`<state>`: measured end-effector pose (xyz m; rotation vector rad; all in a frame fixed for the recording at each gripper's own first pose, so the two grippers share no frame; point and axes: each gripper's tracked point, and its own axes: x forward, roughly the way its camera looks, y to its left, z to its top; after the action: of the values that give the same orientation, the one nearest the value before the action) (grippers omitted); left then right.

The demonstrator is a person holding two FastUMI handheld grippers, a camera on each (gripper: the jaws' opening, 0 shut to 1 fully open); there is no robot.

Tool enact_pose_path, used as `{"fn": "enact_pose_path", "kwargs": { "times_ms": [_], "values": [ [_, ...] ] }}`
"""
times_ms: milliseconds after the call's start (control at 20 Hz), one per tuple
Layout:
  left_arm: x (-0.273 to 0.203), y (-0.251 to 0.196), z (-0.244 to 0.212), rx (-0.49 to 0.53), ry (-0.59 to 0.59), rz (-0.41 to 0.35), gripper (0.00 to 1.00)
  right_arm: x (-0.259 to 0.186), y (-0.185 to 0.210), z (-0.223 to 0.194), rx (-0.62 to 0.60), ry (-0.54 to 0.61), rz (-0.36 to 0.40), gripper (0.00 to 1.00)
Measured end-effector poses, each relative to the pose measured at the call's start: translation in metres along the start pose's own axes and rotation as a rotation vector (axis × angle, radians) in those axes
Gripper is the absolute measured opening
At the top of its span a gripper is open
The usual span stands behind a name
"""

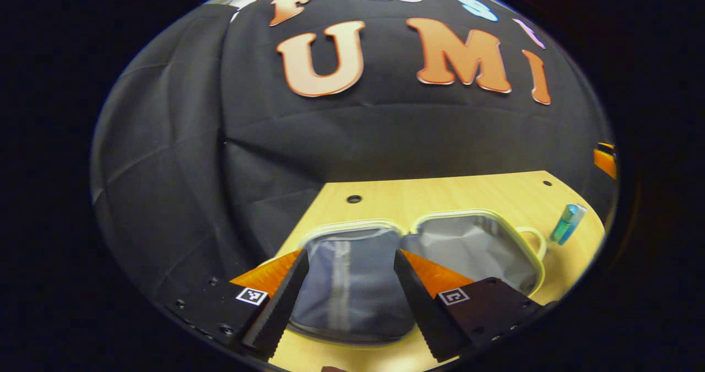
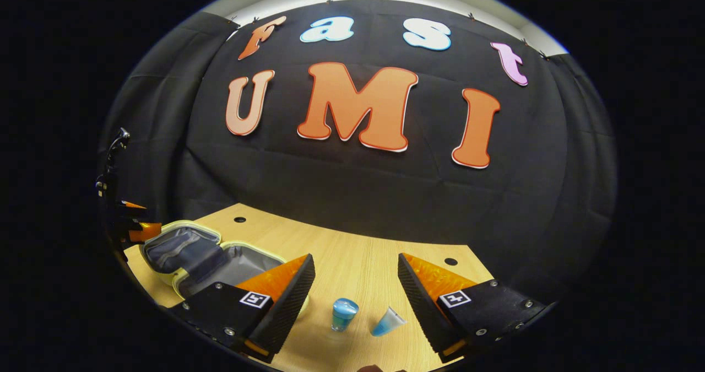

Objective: First open the suitcase, pack the skin care products into it, and then close the suitcase.

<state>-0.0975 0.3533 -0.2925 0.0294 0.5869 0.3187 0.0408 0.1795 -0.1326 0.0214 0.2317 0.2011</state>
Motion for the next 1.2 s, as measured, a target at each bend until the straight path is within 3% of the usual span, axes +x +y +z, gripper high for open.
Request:
{"fn": "enact_pose_path", "kwargs": {
  "times_ms": [250, 550, 900, 1200],
  "values": [
    [-0.007, -0.111, 0.017, 0.056, -0.032, -0.151, 0.96, -0.002, -0.02, -0.027, -0.024, 0.046, 0.02, 0.96],
    [-0.004, -0.213, 0.019, 0.104, -0.036, -0.305, 0.96, -0.005, -0.049, -0.05, -0.024, 0.088, 0.021, 0.96],
    [-0.001, -0.308, 0.004, 0.143, 0.001, -0.446, 0.96, -0.006, -0.077, -0.076, -0.022, 0.139, 0.03, 0.96],
    [-0.002, -0.372, -0.015, 0.181, 0.008, -0.524, 0.96, -0.007, -0.095, -0.085, -0.04, 0.16, 0.046, 0.96]
  ]
}}
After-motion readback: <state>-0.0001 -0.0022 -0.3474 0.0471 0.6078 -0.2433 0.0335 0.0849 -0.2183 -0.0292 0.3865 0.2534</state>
